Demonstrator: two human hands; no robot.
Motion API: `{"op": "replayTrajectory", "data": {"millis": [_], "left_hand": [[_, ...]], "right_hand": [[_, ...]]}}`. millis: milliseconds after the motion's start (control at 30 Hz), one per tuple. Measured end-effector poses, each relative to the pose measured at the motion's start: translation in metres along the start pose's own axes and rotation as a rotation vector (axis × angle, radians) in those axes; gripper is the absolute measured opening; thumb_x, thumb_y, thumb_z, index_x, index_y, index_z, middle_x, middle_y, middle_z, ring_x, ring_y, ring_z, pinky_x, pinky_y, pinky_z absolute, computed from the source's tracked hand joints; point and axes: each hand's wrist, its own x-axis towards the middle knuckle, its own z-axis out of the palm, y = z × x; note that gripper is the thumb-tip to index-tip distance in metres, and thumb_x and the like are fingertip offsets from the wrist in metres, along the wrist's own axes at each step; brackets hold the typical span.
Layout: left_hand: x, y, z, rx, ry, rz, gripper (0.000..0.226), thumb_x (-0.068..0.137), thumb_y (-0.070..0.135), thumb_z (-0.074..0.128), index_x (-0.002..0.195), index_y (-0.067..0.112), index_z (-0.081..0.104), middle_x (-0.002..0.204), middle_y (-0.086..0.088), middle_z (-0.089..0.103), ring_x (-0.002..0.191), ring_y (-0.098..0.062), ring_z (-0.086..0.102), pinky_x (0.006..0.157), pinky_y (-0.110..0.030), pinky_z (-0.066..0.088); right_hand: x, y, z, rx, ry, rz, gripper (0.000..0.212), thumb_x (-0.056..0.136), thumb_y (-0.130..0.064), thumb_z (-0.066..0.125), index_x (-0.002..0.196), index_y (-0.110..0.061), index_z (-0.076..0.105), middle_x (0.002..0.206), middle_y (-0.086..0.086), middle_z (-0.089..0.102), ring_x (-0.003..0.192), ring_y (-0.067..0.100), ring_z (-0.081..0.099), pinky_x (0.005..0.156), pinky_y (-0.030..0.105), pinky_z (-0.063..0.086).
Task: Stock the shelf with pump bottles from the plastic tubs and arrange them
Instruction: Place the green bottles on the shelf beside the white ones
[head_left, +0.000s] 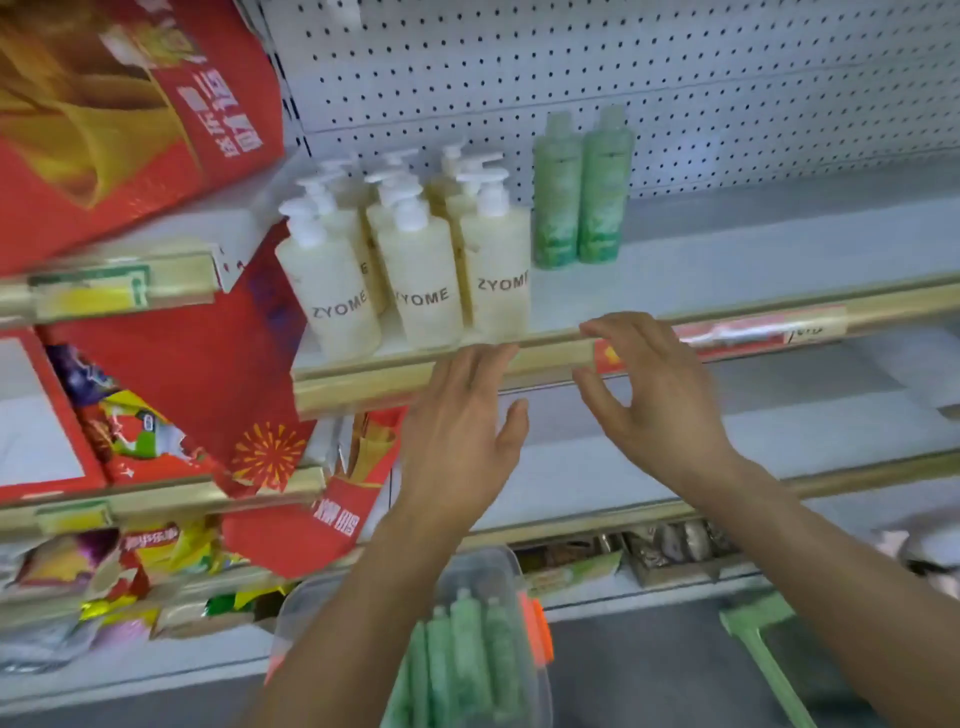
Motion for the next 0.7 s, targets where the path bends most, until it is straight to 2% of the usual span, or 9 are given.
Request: {"op": "replayTrajectory", "data": {"millis": [67, 167, 267, 367, 433, 500, 567, 700], "left_hand": [[-0.036, -0.024, 0.005, 0.000, -0.082, -0.071, 0.045, 0.088, 0.029, 0.060, 0.131, 0.017, 0.056, 0.124, -0.003, 0.062, 0.112, -0.026, 0.055, 0.086, -0.035, 0.043], [-0.093, -0.065, 0.024, -0.084, -0.263, -0.281, 0.046, 0.090, 0.035, 0.057, 0.132, 0.018, 0.055, 0.128, -0.002, 0.059, 0.120, -0.024, 0.051, 0.093, -0.039, 0.046], [-0.154, -0.101, 0.053, -0.167, -0.404, -0.472, 0.047, 0.088, 0.039, 0.053, 0.131, 0.019, 0.055, 0.124, -0.002, 0.060, 0.118, -0.025, 0.053, 0.094, -0.043, 0.046], [-0.215, -0.133, 0.090, -0.196, -0.601, -0.691, 0.043, 0.092, 0.034, 0.059, 0.131, 0.017, 0.053, 0.127, -0.004, 0.060, 0.120, -0.024, 0.054, 0.097, -0.039, 0.044], [-0.254, -0.152, 0.117, -0.249, -0.737, -0.841, 0.049, 0.092, 0.033, 0.060, 0.136, 0.016, 0.049, 0.134, -0.008, 0.057, 0.124, -0.025, 0.053, 0.101, -0.038, 0.043], [-0.286, -0.167, 0.140, -0.275, -0.806, -0.974, 0.056, 0.091, 0.035, 0.062, 0.141, 0.016, 0.044, 0.140, -0.010, 0.051, 0.126, -0.027, 0.052, 0.102, -0.039, 0.043], [-0.310, -0.181, 0.162, -0.249, -0.830, -1.056, 0.065, 0.090, 0.034, 0.064, 0.145, 0.013, 0.037, 0.144, -0.013, 0.044, 0.130, -0.030, 0.048, 0.105, -0.039, 0.041], [-0.339, -0.210, 0.203, -0.144, -0.814, -1.163, 0.083, 0.089, 0.034, 0.065, 0.152, 0.007, 0.018, 0.149, -0.019, 0.031, 0.134, -0.037, 0.039, 0.109, -0.043, 0.036]], "right_hand": [[-0.034, -0.016, 0.023, 0.054, -0.079, 0.037, 0.035, 0.092, -0.031, 0.058, 0.124, -0.016, 0.058, 0.122, 0.001, 0.059, 0.107, 0.023, 0.056, 0.076, 0.034, 0.049], [-0.085, -0.031, 0.070, 0.156, -0.276, 0.131, 0.038, 0.092, -0.031, 0.059, 0.127, -0.019, 0.055, 0.124, -0.001, 0.057, 0.110, 0.021, 0.057, 0.071, 0.041, 0.054], [-0.138, -0.038, 0.124, 0.277, -0.525, 0.284, 0.046, 0.085, -0.036, 0.056, 0.125, -0.014, 0.057, 0.116, 0.006, 0.061, 0.103, 0.026, 0.062, 0.078, 0.045, 0.054], [-0.193, -0.046, 0.176, 0.347, -0.824, 0.508, 0.047, 0.087, -0.032, 0.062, 0.126, -0.007, 0.054, 0.119, 0.009, 0.061, 0.104, 0.028, 0.062, 0.088, 0.036, 0.048], [-0.229, -0.044, 0.210, 0.335, -1.009, 0.594, 0.048, 0.090, -0.028, 0.063, 0.131, -0.008, 0.049, 0.129, 0.010, 0.057, 0.110, 0.028, 0.059, 0.092, 0.033, 0.044], [-0.257, -0.040, 0.242, 0.280, -1.148, 0.658, 0.055, 0.091, -0.030, 0.062, 0.138, -0.011, 0.040, 0.136, 0.010, 0.052, 0.115, 0.027, 0.056, 0.092, 0.029, 0.042], [-0.276, -0.036, 0.269, 0.240, -1.217, 0.708, 0.068, 0.089, -0.031, 0.064, 0.145, -0.010, 0.030, 0.141, 0.014, 0.046, 0.124, 0.028, 0.051, 0.094, 0.028, 0.040], [-0.297, -0.030, 0.328, 0.101, -1.220, 0.773, 0.088, 0.088, -0.040, 0.065, 0.150, -0.003, 0.013, 0.149, 0.020, 0.031, 0.135, 0.034, 0.039, 0.103, 0.037, 0.037]]}}
